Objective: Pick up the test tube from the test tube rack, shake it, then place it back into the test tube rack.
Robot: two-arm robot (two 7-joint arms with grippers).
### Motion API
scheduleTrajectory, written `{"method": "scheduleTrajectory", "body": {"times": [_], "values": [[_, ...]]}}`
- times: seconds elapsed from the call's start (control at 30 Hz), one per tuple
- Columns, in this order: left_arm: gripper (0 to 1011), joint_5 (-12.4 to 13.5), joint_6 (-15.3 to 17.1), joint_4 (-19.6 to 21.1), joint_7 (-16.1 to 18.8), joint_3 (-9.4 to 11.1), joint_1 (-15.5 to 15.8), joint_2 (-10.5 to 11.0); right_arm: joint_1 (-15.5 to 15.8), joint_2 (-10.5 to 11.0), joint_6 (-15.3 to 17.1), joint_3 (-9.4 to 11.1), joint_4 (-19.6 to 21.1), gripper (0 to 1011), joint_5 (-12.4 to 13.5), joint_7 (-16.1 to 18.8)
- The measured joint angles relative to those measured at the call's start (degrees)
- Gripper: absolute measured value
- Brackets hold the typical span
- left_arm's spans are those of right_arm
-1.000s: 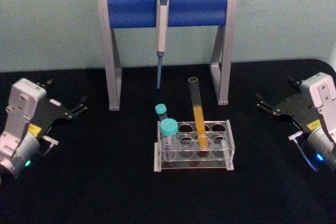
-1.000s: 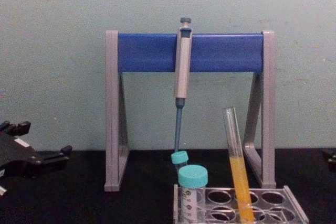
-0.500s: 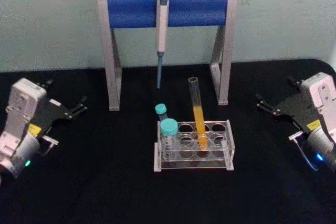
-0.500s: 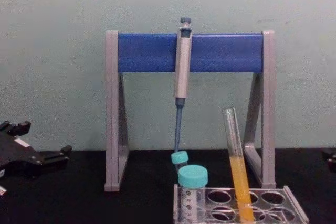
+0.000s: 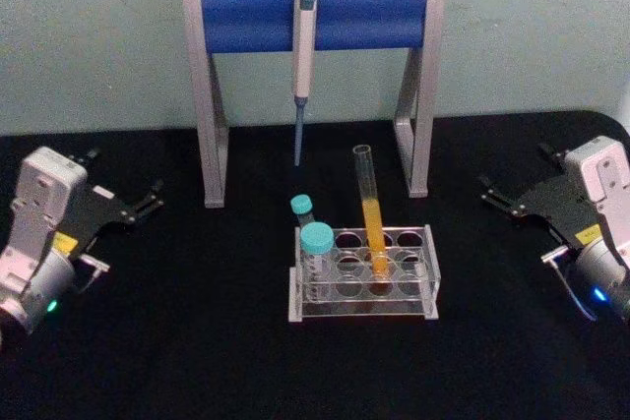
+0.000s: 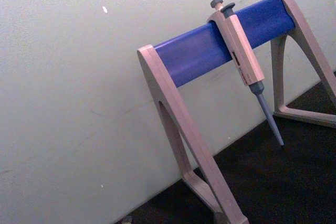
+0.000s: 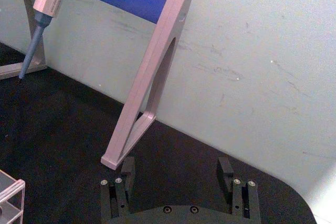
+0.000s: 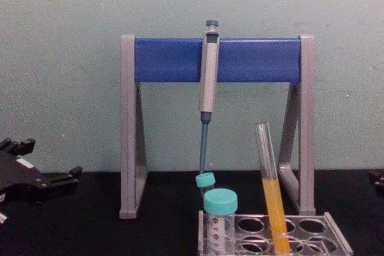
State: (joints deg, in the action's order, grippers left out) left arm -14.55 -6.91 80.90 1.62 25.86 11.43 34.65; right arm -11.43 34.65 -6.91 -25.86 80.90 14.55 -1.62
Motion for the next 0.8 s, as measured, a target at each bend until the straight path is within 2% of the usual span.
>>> {"method": "scheduleTrajectory", "body": {"times": [0.8], "values": [[1001,0.0,0.0,0.0,0.0,0.0,0.0,0.0,0.0,0.0,0.0,0.0,0.0,1000,0.0,0.0]]}}
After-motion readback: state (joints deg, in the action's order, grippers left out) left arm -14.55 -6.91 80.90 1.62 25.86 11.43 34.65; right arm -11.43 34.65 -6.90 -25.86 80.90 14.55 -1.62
